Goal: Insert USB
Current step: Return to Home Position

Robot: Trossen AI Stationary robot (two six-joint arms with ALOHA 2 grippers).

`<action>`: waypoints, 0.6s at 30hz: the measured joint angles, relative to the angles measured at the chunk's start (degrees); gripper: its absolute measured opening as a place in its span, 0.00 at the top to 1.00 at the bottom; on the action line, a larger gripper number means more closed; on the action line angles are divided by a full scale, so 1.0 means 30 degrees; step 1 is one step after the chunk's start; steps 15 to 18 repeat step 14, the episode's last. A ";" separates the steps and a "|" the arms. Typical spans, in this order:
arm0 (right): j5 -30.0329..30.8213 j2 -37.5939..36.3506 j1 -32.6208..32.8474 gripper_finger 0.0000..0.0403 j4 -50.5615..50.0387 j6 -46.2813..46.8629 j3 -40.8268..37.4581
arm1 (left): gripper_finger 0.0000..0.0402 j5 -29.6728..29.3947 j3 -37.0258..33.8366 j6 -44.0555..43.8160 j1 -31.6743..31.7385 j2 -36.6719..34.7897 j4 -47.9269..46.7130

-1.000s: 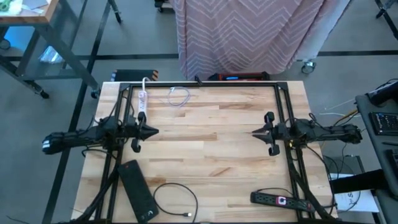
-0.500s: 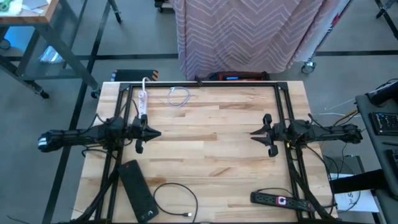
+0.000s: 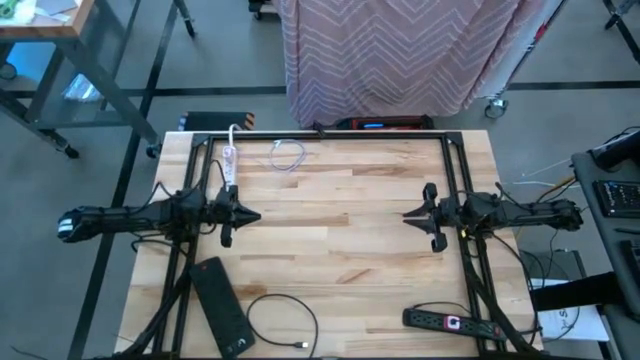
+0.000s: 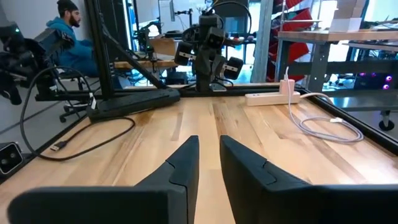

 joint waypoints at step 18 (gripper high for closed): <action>0.0006 0.0000 0.0000 0.86 -0.0007 0.0000 0.0000 | 0.98 -0.0007 0.0000 -0.0007 0.0000 0.0799 -0.0027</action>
